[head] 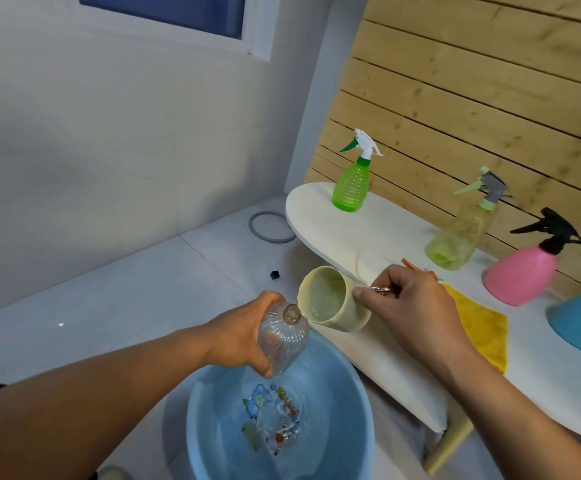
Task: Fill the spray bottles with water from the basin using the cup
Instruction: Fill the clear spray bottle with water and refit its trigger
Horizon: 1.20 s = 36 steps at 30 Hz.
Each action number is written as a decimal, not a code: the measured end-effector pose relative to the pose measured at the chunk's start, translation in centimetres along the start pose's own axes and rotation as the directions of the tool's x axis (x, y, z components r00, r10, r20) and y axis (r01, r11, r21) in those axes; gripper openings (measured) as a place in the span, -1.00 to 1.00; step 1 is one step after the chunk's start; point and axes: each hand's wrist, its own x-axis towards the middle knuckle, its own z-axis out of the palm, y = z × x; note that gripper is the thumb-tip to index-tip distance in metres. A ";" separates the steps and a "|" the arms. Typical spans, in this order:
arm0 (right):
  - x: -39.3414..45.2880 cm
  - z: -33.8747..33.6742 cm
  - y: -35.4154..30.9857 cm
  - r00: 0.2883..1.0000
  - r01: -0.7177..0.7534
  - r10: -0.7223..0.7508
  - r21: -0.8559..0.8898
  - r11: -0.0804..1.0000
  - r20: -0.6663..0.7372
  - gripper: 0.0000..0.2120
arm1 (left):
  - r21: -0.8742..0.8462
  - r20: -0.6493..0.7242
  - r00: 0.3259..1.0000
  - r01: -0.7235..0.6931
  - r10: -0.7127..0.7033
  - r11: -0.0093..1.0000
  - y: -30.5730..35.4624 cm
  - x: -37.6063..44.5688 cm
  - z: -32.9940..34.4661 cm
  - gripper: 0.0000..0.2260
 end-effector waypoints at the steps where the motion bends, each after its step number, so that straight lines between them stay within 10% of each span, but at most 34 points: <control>1: -0.1 -0.1 -0.2 1.000 0.004 -0.004 -0.012 1.000 -0.006 -0.71 | 0.001 0.002 1.000 0.002 -0.002 1.000 0.0 0.0 0.0 -0.01; 36: -1.0 -1.1 -1.5 0.972 0.165 -0.206 -0.303 0.939 -0.109 -0.80 | -0.002 0.030 1.000 -0.007 0.007 1.000 1.1 0.9 1.0 -0.01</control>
